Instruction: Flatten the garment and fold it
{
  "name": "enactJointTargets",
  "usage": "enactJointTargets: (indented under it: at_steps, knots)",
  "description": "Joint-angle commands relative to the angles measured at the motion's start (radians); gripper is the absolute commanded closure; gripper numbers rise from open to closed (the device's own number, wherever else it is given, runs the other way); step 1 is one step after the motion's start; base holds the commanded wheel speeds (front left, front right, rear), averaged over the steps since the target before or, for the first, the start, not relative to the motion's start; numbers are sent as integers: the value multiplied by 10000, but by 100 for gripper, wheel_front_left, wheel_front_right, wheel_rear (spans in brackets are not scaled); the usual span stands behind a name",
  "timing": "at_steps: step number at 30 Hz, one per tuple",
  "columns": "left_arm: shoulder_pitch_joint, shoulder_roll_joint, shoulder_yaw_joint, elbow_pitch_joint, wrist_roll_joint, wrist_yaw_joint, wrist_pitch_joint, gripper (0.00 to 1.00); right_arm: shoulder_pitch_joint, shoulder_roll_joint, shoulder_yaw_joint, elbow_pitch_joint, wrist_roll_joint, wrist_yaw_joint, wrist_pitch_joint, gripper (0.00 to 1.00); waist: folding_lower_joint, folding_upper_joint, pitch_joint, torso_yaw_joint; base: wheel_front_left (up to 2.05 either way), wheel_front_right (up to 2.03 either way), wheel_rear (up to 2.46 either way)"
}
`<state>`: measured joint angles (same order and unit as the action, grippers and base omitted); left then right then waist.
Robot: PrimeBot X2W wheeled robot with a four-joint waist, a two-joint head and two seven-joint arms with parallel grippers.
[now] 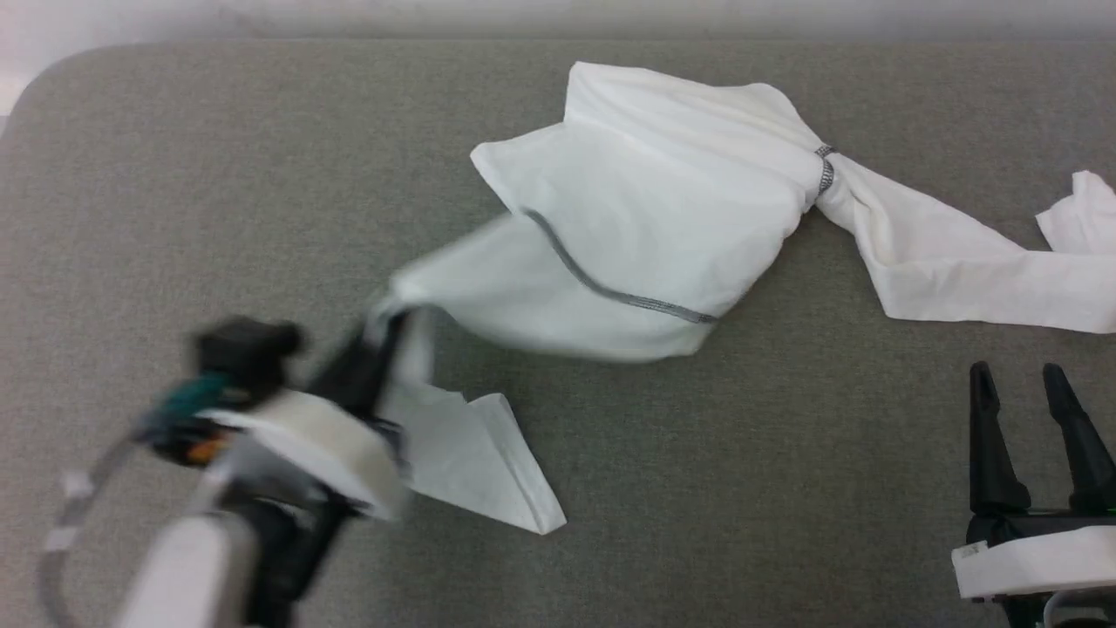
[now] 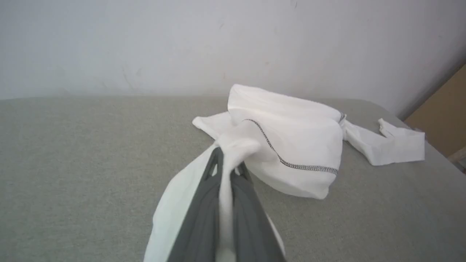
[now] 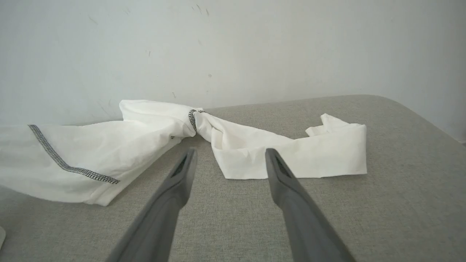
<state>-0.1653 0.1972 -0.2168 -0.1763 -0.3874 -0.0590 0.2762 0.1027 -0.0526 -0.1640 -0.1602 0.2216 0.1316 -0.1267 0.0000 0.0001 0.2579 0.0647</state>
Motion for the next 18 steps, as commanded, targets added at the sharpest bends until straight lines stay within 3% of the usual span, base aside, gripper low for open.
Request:
enactJointTargets:
  at_steps: [1,5,8,11,14,17,18]
  knots:
    - [-88,325,524,-488,-189,154,93,100,-109,24,-22,-41,47,-9,-19,0,0,-1,1,88,0,0,0]
    - [-183,1185,2390,-1674,-956,633,710,100,-128,24,21,-105,67,-9,99,0,0,-1,159,138,0,0,0]
    - [-270,1606,3448,-1369,-1556,853,1087,100,-196,24,67,-171,22,-9,253,0,0,-1,388,83,0,0,0]
    - [-357,2002,3755,-396,-1513,820,1151,100,-280,24,106,-244,-45,-9,389,0,0,-1,622,18,0,0,0]
    - [-534,1820,3563,558,-1534,721,871,100,-346,24,133,-321,-76,-9,490,0,0,-1,783,-42,0,0,0]
    - [-696,1463,3315,1222,-1635,602,510,55,-387,24,116,-371,-102,-9,562,0,0,-1,832,-60,0,0,0]
    - [-731,1391,3214,1325,-1597,572,412,7,-393,24,111,-377,-106,-9,586,0,0,-1,826,-60,0,0,0]
